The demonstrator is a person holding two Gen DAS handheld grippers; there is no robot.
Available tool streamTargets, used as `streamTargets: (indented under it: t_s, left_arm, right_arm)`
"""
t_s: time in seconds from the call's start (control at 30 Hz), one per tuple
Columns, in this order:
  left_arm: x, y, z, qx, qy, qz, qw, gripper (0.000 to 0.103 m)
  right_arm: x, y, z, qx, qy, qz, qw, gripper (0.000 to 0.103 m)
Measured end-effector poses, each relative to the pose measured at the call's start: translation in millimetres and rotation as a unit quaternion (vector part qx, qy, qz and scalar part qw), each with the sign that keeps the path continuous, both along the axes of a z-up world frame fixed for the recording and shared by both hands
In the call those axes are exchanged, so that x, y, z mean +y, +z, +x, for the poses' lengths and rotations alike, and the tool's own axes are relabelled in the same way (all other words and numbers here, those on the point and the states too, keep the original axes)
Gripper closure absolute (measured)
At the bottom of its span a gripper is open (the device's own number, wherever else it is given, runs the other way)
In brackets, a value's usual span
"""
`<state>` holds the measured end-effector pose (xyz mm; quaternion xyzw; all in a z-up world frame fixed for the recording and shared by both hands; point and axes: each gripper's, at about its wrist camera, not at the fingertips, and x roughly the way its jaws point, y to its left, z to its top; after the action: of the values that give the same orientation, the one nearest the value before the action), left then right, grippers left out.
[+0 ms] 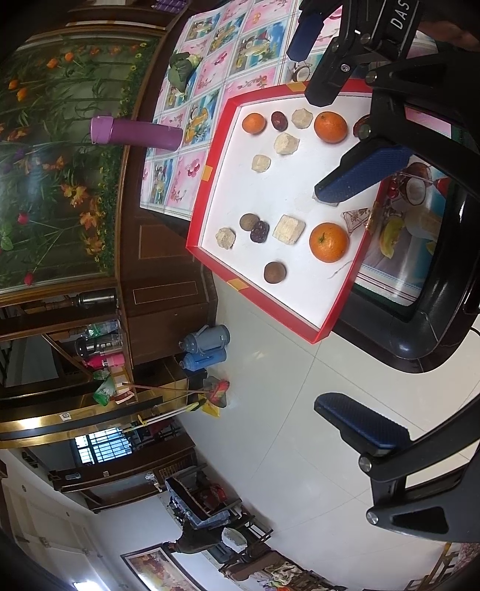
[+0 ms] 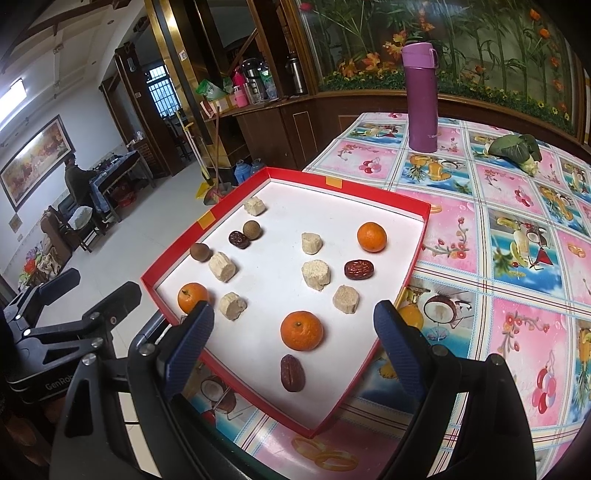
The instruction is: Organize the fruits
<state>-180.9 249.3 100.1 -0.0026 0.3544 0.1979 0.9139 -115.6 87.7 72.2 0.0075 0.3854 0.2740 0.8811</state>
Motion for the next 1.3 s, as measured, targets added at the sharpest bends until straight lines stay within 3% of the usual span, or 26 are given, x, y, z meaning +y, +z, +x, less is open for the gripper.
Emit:
streamTargets:
  t_s: [0.83,1.3]
  left_arm:
    - [-14,23,-32,-0.039,-0.022,0.005,0.9990,0.000]
    - [-3,24,-26,-0.044,-0.008,0.007,0.9990,0.000]
  right_arm:
    - [-12,28,-33,-0.049,-0.021,0.010,0.999,0.015]
    - [-18,32,-30,-0.050,-0.029,0.015,0.998,0.015]
